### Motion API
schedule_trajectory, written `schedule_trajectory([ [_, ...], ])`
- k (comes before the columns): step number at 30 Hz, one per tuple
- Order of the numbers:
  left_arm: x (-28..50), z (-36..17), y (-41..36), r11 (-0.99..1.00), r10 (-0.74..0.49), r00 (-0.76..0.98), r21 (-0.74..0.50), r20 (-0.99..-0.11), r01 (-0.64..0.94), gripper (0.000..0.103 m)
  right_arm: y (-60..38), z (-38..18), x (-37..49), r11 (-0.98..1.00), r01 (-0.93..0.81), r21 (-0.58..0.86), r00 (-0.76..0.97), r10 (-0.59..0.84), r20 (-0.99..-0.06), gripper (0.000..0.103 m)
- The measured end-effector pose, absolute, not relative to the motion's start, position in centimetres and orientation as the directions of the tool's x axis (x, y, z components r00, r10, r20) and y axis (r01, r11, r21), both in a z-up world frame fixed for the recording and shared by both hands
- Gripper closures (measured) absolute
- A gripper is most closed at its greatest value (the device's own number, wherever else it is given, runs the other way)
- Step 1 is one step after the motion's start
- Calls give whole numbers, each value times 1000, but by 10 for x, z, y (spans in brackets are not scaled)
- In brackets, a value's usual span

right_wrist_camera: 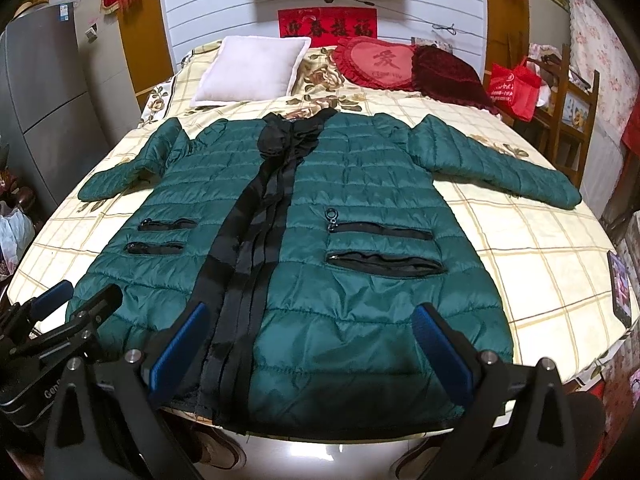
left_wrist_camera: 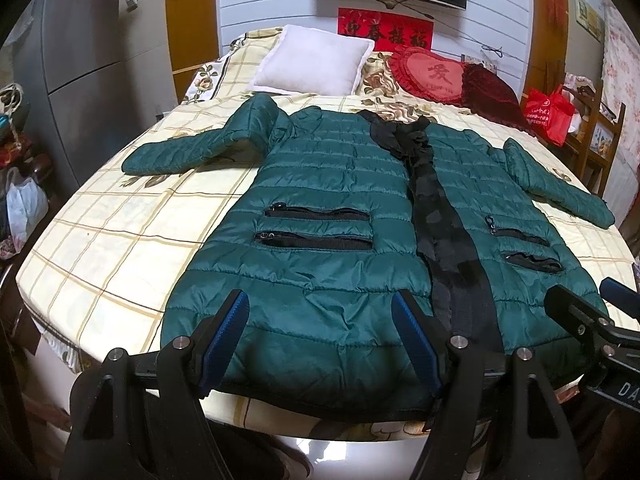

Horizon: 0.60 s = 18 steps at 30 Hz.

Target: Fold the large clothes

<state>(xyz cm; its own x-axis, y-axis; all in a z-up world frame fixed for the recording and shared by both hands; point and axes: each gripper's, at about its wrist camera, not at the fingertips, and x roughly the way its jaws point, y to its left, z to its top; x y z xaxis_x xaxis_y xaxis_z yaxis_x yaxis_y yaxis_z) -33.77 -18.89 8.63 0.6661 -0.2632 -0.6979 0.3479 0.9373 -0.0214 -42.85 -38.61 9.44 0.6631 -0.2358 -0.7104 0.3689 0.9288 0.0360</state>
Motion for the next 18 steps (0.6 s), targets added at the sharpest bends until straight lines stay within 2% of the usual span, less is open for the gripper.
schedule_trajectory([
  [18,-339,89,-191,936,-263,671,-16,-693,351,44,-386,94,-428,928,369,38,650,-229,-724,1],
])
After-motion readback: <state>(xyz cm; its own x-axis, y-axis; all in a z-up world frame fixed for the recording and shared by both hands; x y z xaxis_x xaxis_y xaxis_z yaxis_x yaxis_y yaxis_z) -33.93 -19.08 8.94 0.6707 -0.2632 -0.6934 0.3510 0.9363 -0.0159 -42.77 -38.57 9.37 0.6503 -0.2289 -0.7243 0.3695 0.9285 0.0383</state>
